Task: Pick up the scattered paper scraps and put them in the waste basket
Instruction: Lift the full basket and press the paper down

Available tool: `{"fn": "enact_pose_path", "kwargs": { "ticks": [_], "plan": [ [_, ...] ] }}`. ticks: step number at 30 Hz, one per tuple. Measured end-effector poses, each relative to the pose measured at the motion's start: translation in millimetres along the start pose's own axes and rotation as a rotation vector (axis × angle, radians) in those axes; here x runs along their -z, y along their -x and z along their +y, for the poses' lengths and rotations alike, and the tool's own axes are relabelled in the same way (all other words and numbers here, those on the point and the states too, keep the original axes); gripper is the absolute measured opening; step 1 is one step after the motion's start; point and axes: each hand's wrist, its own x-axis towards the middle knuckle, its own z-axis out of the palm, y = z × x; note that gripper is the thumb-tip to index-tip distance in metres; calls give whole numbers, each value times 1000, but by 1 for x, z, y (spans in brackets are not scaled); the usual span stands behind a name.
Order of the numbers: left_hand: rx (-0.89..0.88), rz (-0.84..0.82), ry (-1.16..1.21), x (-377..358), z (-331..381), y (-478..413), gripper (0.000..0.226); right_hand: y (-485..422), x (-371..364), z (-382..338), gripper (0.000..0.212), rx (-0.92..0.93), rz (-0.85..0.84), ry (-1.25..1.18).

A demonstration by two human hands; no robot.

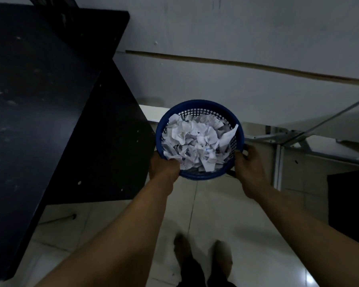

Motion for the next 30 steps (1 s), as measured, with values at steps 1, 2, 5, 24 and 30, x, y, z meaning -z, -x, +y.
{"fn": "enact_pose_path", "kwargs": {
  "ticks": [1,2,5,24,30],
  "plan": [
    [14,2,7,0,-3,-9,51,-6,-5,3,23,-15,-4,0],
    [26,4,6,1,-5,-19,52,-13,-11,5,23,-31,-10,4],
    [70,12,-25,1,-9,-52,48,-30,-27,10,26,-84,-18,27],
    [360,54,-33,-32,-98,-273,46,-196,-122,88,27,-351,-71,141],
    [366,-18,-76,-40,-99,-301,48,-231,-141,114,36,-384,-69,173]
  ]
}}
